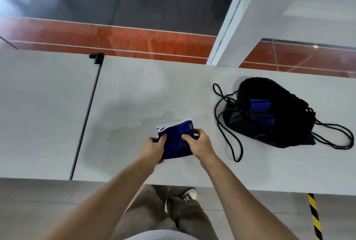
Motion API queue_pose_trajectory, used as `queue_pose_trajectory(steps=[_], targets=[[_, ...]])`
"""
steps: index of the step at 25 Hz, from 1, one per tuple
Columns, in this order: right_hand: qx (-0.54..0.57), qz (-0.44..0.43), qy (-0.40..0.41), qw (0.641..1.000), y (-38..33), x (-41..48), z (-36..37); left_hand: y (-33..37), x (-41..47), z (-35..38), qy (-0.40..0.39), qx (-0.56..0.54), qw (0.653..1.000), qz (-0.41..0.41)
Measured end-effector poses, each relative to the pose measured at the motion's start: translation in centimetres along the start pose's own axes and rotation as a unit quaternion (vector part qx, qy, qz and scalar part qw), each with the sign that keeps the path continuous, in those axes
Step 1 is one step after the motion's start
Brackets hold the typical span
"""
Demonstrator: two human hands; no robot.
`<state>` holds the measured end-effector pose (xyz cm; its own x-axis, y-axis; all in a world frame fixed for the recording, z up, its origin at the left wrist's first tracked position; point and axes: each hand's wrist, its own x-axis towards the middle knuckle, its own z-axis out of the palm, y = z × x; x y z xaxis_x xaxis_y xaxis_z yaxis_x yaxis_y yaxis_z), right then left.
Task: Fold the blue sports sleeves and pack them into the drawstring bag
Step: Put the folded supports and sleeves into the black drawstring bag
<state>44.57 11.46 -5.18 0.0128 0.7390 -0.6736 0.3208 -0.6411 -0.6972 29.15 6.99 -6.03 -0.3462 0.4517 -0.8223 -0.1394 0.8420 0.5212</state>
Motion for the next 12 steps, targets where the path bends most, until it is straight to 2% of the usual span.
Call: queue_pose_trajectory(steps=[6,9,12], targets=[[0.081,-0.056,0.089,0.991,-2.0,-1.6,-6.1,3.9,-1.8,4.3,-0.059,0.038,0.983,0.167],[0.154,-0.056,0.125,0.978,-2.6,-2.1,-10.3,6.5,-3.8,7.9,-0.092,0.093,0.965,0.228],[0.219,-0.034,0.126,0.967,-2.9,-1.6,-15.6,8.5,-5.2,12.2,-0.126,0.147,0.944,0.266]])
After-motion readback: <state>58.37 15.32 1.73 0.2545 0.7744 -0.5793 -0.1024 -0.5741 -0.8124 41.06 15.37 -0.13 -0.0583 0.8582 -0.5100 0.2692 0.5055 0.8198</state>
